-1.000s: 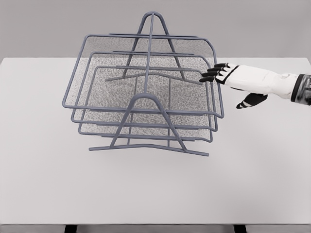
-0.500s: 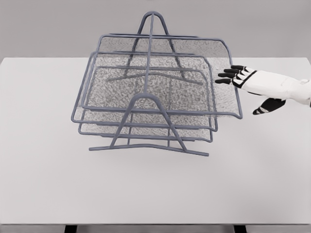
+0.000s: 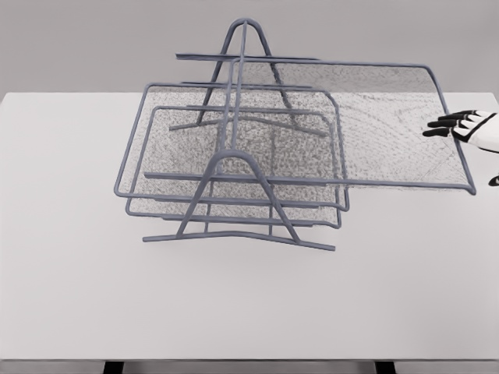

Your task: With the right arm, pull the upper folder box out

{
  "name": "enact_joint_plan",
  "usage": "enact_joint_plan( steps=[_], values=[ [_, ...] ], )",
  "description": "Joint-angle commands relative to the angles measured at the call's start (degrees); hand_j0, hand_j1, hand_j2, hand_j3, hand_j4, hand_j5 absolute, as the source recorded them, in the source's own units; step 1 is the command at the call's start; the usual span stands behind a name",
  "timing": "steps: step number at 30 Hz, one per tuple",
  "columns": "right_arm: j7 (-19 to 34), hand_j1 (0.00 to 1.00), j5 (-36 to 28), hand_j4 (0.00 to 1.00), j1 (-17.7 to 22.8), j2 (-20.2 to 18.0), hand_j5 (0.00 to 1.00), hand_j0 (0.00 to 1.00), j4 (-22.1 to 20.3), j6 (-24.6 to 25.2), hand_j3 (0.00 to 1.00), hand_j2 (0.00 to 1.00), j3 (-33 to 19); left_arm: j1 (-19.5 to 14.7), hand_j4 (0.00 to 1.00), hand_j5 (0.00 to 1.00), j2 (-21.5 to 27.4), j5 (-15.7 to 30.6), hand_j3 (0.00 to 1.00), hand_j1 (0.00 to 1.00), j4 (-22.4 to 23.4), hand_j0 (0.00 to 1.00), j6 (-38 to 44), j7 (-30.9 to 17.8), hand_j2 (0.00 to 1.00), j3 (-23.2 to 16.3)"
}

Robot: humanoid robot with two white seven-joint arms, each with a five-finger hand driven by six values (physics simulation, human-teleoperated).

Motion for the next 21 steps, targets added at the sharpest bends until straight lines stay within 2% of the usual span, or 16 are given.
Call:
enact_joint_plan(
  steps=[1, 4, 6, 7, 8, 9, 10, 11, 12, 13, 15, 16, 18, 21],
  values=[
    [0.66, 1.0, 1.2, 1.0, 0.0, -3.23, 1.0, 1.0, 0.84, -1.19, 1.0, 1.0, 0.14, 0.09, 1.0, 1.0, 0.0, -0.01, 1.0, 1.0, 0.03, 1.0, 0.01, 0.0, 1.0, -0.01],
    [0.66, 1.0, 0.41, 1.0, 0.0, -4.9, 1.0, 1.0, 5.33, -1.19, 1.0, 1.0, 0.14, 0.0, 1.0, 1.0, 0.0, -0.01, 1.0, 1.0, 0.03, 1.0, 0.01, 0.0, 1.0, -0.01],
    [0.66, 1.0, -3.19, 1.0, -0.09, -7.98, 1.0, 1.0, 5.15, -1.19, 1.0, 1.0, 0.05, 0.0, 1.0, 1.0, 0.0, -0.01, 1.0, 1.0, 0.03, 1.0, 0.01, 0.0, 1.0, -0.01],
    [0.66, 1.0, -4.16, 1.0, -0.09, -8.51, 1.0, 1.0, 4.45, -1.19, 1.0, 1.0, -1.61, 0.09, 1.0, 1.0, 0.0, -0.01, 1.0, 1.0, 0.03, 1.0, -0.08, -0.09, 1.0, -0.01],
    [0.66, 1.0, -7.32, 1.0, -0.17, -8.51, 1.0, 1.0, 3.39, -1.19, 1.0, 1.0, -2.06, 0.09, 1.0, 1.0, 0.0, -0.01, 1.0, 1.0, 0.03, 1.0, -0.08, 0.0, 1.0, -0.01],
    [0.66, 1.0, -14.26, 1.0, -1.4, -8.6, 1.0, 1.0, 2.52, -1.19, 1.0, 1.0, -2.06, 0.09, 1.0, 1.0, 0.0, -0.01, 1.0, 1.0, 0.03, 1.0, -0.08, 0.0, 1.0, -0.01],
    [0.66, 1.0, -19.54, 1.0, -1.67, -8.86, 1.0, 1.0, -0.91, -1.19, 1.0, 1.0, -5.3, 0.09, 1.0, 1.0, 0.0, -0.01, 1.0, 1.0, 0.03, 1.0, 0.01, 0.0, 1.0, -0.01],
    [0.66, 1.0, -20.25, 1.0, -4.48, -8.69, 1.0, 1.0, -5.3, -0.73, 1.0, 1.0, -5.83, 0.0, 1.0, 1.0, 0.0, -0.01, 1.0, 1.0, 0.03, 1.0, 0.01, 0.0, 1.0, -0.01],
    [0.66, 1.0, -20.42, 1.0, -6.85, -8.16, 1.0, 1.0, -8.73, 2.61, 1.0, 1.0, -5.83, 0.09, 1.0, 1.0, 0.0, -0.01, 1.0, 1.0, 0.03, 1.0, -0.08, 0.0, 1.0, -0.01],
    [0.66, 1.0, -22.0, 1.0, -7.21, -7.11, 1.0, 1.0, -9.61, 2.61, 1.0, 1.0, -5.66, 0.0, 1.0, 1.0, 0.0, -0.01, 1.0, 1.0, 0.03, 1.0, 0.01, 0.0, 1.0, -0.01],
    [0.66, 1.0, -21.83, 1.0, -7.73, 0.89, 1.0, 1.0, -10.14, 2.61, 1.0, 1.0, -4.87, 0.09, 1.0, 1.0, 0.0, -0.01, 1.0, 1.0, 0.03, 1.0, -0.08, 0.0, 1.0, -0.01],
    [0.66, 1.0, -21.65, 1.0, -8.79, 3.27, 1.0, 1.0, -10.23, 2.52, 1.0, 1.0, -3.11, 0.0, 1.0, 1.0, 0.0, -0.01, 1.0, 1.0, 0.03, 1.0, 0.01, 0.0, 1.0, -0.01],
    [0.66, 1.0, -21.74, 1.0, -15.9, 8.63, 1.0, 1.0, -10.32, 2.88, 1.0, 1.0, 3.57, 0.0, 1.0, 1.0, 0.0, -0.01, 1.0, 1.0, 0.03, 1.0, 0.01, -0.09, 1.0, -0.01],
    [0.66, 1.0, -21.65, 1.0, -16.26, 10.3, 1.0, 1.0, -10.32, 2.88, 1.0, 1.0, 6.65, 0.0, 1.0, 1.0, 0.0, -0.01, 1.0, 1.0, -0.06, 1.0, 0.01, -0.09, 1.0, -0.01]
  ],
)
